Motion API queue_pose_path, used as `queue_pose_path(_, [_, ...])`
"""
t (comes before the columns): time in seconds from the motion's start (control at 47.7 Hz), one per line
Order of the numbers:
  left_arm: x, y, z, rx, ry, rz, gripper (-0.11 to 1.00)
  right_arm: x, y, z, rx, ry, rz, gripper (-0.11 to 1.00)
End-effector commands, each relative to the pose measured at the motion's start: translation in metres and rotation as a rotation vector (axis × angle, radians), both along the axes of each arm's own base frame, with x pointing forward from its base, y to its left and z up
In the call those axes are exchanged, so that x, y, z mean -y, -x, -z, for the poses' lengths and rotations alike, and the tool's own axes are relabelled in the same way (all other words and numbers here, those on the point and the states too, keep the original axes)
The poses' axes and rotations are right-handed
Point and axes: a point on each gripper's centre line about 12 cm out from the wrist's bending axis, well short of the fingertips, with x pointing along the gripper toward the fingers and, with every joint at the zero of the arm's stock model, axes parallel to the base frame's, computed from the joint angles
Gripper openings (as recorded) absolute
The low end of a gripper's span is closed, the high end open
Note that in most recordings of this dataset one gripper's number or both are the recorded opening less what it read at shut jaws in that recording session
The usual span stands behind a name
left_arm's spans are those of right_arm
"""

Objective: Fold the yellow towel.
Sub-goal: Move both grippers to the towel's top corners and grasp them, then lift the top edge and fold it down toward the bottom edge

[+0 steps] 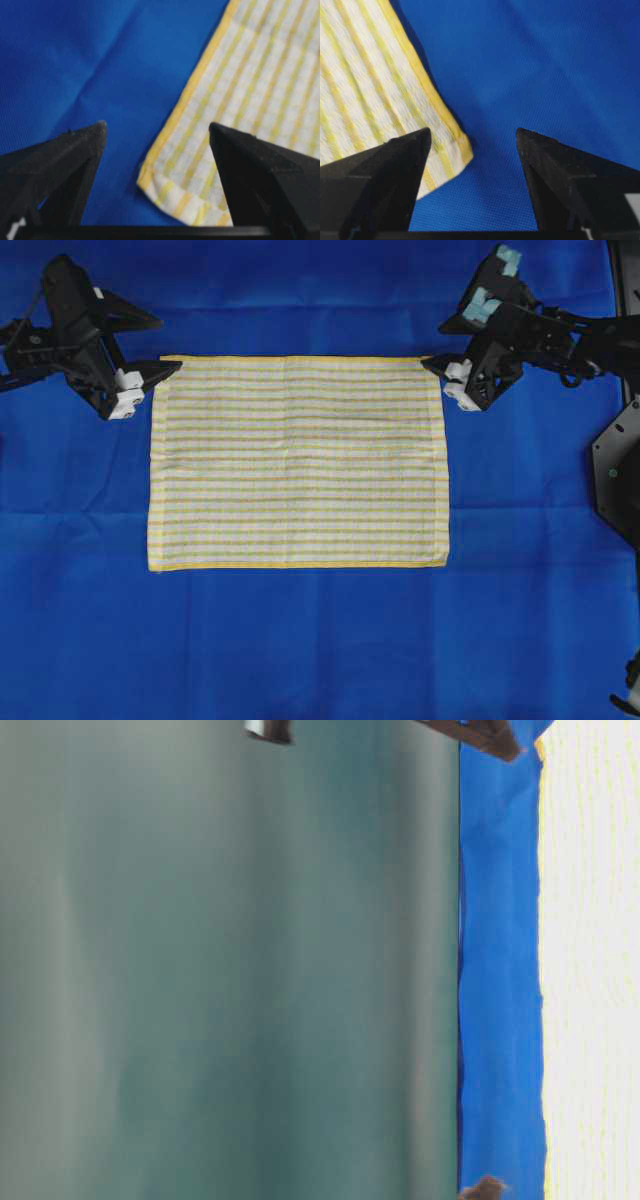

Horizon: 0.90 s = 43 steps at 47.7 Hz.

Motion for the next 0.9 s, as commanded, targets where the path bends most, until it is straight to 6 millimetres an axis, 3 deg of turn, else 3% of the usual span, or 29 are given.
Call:
queue_pose_path(0.0, [-0.007,-0.003,0.003,0.002,-0.002,-0.019,0.76,0.006,-0.006,-0.003,0.025,0.009,0.014,0.69])
queue_pose_path(0.21, [-0.014,-0.001,0.023,-0.056,0.028,-0.045,0.67,0.008,-0.007,0.009,0.004,-0.010,0.026,0.69])
queue_pose_path(0.356, [-0.019,0.000,0.034,-0.093,0.048,-0.063,0.51,0.008,-0.006,0.017,-0.013,-0.033,0.047,0.64])
queue_pose_path(0.44, [-0.021,0.002,0.041,-0.118,0.062,-0.070,0.41,0.007,-0.005,0.019,-0.019,-0.038,0.047,0.52])
queue_pose_path(0.629, [-0.020,0.004,0.051,-0.161,0.086,-0.072,0.15,0.007,-0.004,0.020,-0.022,-0.039,0.049,0.06])
queue_pose_path(0.733, [-0.020,0.004,0.049,-0.158,0.082,-0.071,0.04,0.007,-0.004,0.020,-0.018,-0.040,0.051,0.05])
queue_pose_path(0.88, [-0.021,0.001,0.045,-0.144,0.075,-0.069,0.03,0.006,-0.002,0.019,-0.012,-0.049,0.068,0.05])
